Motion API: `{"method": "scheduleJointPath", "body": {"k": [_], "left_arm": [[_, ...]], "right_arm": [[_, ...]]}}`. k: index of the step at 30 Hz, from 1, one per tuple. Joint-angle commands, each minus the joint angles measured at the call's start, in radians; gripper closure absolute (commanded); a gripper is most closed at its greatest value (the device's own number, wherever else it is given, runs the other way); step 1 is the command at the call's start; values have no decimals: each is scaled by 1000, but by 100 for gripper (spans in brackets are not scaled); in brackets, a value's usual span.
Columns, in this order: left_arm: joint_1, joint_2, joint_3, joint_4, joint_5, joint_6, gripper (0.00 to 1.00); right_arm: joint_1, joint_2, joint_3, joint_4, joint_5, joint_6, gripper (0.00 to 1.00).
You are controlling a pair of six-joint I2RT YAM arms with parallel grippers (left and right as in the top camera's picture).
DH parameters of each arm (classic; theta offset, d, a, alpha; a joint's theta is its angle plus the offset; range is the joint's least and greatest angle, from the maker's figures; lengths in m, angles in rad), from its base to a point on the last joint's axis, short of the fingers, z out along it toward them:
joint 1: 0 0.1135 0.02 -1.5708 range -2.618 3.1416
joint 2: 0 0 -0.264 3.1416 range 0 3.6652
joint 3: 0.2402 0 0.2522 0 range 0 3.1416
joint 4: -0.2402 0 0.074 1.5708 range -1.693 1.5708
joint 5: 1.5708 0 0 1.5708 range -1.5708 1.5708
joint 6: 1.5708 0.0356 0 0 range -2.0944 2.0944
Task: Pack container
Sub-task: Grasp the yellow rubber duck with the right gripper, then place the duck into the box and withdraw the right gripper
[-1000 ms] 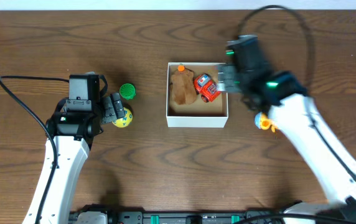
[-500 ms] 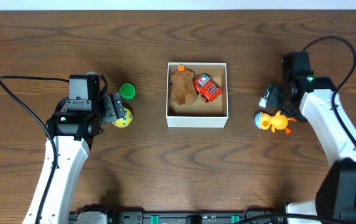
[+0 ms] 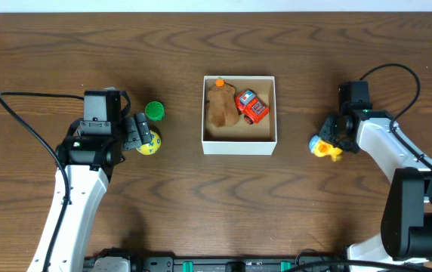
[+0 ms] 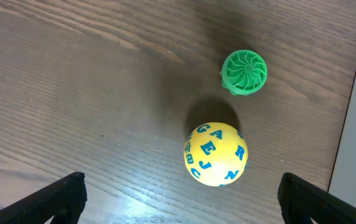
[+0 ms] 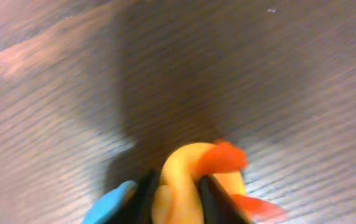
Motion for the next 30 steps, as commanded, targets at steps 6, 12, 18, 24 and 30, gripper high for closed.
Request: {"method": "scheduleJointPath", "body": {"k": [6, 12, 18, 24, 30], "left_arm": [[5, 4, 19, -3, -12, 21, 2], [5, 4, 19, -3, -12, 20, 2], [5, 4, 19, -3, -12, 20, 2], [5, 4, 19, -3, -12, 20, 2], [5, 4, 19, -3, -12, 20, 2]], "right_arm": [[21, -161, 54, -11, -332, -25, 99], [167, -359, 89, -2, -429, -24, 99], [333, -493, 90, 29, -194, -24, 99], [451, -470, 87, 86, -120, 121, 99], [515, -330, 87, 122, 5, 277, 99]]}}
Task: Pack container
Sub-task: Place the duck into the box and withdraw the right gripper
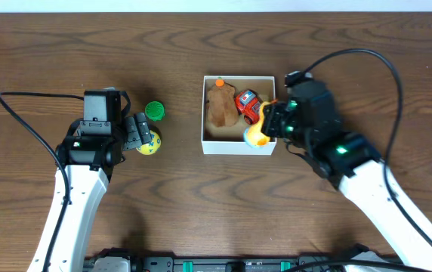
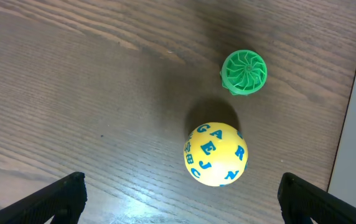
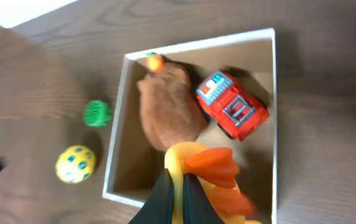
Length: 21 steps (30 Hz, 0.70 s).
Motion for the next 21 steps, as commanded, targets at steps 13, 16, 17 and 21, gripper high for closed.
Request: {"method": "scheduleJointPath", "body": {"k": [13, 16, 17, 21], "left_arm": [[5, 4, 19, -3, -12, 20, 2], [5, 4, 19, -3, -12, 20, 2], [5, 4, 19, -3, -12, 20, 2], [5, 4, 19, -3, -12, 20, 2]], "right_arm": [[32, 281, 18, 116, 56, 138, 86], [38, 277, 18, 116, 35, 129, 55], [39, 271, 18, 121, 32, 117, 48], [37, 217, 19, 134, 33, 81, 38]]}}
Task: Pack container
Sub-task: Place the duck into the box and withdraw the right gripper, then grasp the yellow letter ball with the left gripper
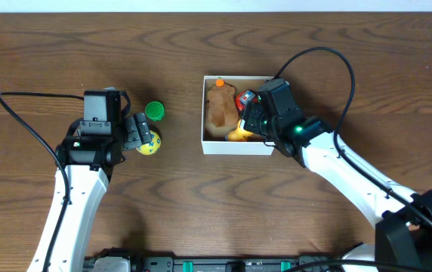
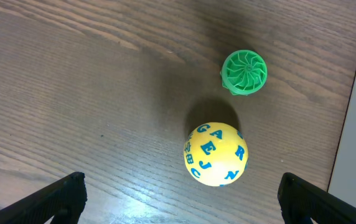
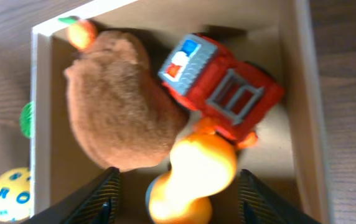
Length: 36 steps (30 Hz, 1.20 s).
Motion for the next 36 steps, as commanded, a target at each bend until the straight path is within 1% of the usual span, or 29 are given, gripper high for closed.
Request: {"method": "scheduleJointPath", "body": {"k": [1, 3, 5, 7, 11, 12, 14, 16, 17, 18, 21, 25, 29, 32, 36], "left_arm": [[5, 4, 19, -3, -12, 20, 2], [5, 4, 19, -3, -12, 20, 2], [5, 4, 19, -3, -12, 20, 2], [5, 4, 19, -3, -12, 21, 2], [5, 4, 19, -3, -12, 20, 2], [5, 4, 19, -3, -12, 20, 2], [5, 4, 19, -3, -12, 20, 2], [5, 4, 19, -2, -11, 19, 2], [5, 4, 19, -2, -2, 12, 2], [5, 4, 19, -2, 11, 2, 2], [5, 4, 19, -15, 117, -37, 2], [5, 8, 19, 5, 143, -36, 2], [5, 27, 19, 35, 162, 21, 2], [5, 60, 20, 26, 235, 104, 2], [5, 153, 31, 2, 261, 130, 2]], "right_arm": [[5, -78, 20, 13, -2, -35, 38], [-12, -126, 20, 10, 7, -63, 38], [-44, -179, 20, -24, 37, -79, 40], [-89, -224, 20, -80, 77, -83, 38], [-253, -293, 20, -231, 101, -87, 34], [-299, -298, 19, -262, 101, -87, 31], [-399, -297, 19, -319, 99, -87, 22], [-505, -286, 16, -364, 99, -87, 7], [-538, -281, 16, -378, 98, -87, 2], [-577, -275, 16, -396, 98, -86, 1], [-656, -261, 16, -437, 98, -86, 1], [-687, -255, 16, -452, 99, -86, 1], [-687, -254, 16, -452, 99, -86, 1], [-687, -254, 16, -452, 99, -86, 1], [-687, -254, 16, -452, 99, -86, 1]]}}
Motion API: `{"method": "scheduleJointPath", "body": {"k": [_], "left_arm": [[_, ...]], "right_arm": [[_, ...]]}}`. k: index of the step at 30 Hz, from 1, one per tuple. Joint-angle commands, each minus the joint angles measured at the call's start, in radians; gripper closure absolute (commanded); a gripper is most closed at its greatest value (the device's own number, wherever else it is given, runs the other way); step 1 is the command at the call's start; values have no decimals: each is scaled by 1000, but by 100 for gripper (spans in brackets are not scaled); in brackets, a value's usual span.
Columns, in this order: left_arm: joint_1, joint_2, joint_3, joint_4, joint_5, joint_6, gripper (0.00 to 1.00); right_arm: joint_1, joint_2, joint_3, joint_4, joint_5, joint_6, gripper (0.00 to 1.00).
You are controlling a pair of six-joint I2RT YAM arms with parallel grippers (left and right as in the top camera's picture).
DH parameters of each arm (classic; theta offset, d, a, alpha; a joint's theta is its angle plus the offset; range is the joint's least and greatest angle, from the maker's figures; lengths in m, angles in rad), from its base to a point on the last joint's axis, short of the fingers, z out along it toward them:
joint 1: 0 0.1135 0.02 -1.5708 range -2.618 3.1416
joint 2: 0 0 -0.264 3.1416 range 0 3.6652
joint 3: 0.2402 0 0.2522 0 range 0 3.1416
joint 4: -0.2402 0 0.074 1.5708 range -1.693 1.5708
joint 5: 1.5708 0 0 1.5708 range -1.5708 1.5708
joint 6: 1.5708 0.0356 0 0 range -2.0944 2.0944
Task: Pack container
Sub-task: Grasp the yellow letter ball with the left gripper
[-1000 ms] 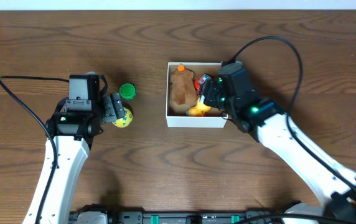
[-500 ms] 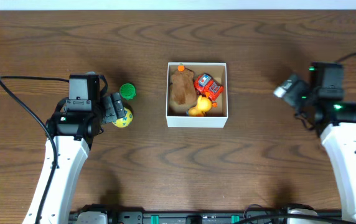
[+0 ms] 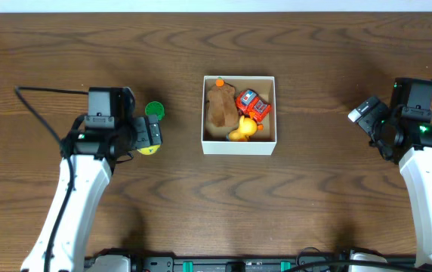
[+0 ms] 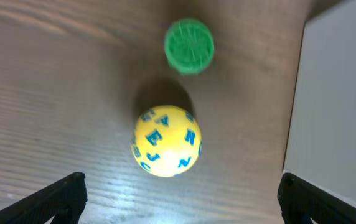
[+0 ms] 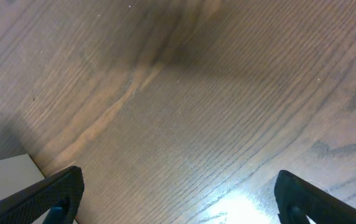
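The white box (image 3: 239,149) holds a brown plush (image 3: 220,108), a red toy truck (image 3: 251,104) and a yellow duck (image 3: 240,132). Left of it lie a yellow ball with blue letters (image 3: 147,148) and a green ribbed cap (image 3: 154,110). My left gripper (image 3: 152,134) hangs open over the ball (image 4: 165,140), with the cap (image 4: 190,45) beyond it and the box wall (image 4: 333,112) to its right. Its fingertips (image 4: 60,196) stand wide apart. My right gripper (image 3: 371,125) is open and holds nothing, over bare wood at the far right.
In the right wrist view a corner of the box (image 5: 7,180) shows at the lower left and the rest is brown wood tabletop (image 5: 196,93). Black cables trail from both arms.
My right gripper was open inside the box over the duck and is now at the table's right side; the duck lies in the box. My left gripper has shifted closer to the box.
My right gripper was shut on the duck at the table's right. Then it held the duck over the box's front right corner. Then it stood open in the box with the duck down. Now it is back at the right, empty; the left stayed open over the ball.
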Motion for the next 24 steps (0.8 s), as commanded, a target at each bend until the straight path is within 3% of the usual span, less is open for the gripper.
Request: {"method": "scheduleJointPath", "body": {"k": [1, 20, 21, 24], "left_arm": [[5, 87, 32, -10, 47, 57, 2], [5, 402, 32, 126, -55, 69, 0], [5, 414, 32, 131, -55, 69, 5], [5, 425, 33, 141, -54, 68, 31]], "right_arm": [[-7, 6, 5, 0, 10, -5, 1], [-7, 6, 5, 0, 10, -5, 1], [-7, 6, 5, 0, 10, -5, 1], [-7, 6, 5, 0, 10, -5, 1]]}}
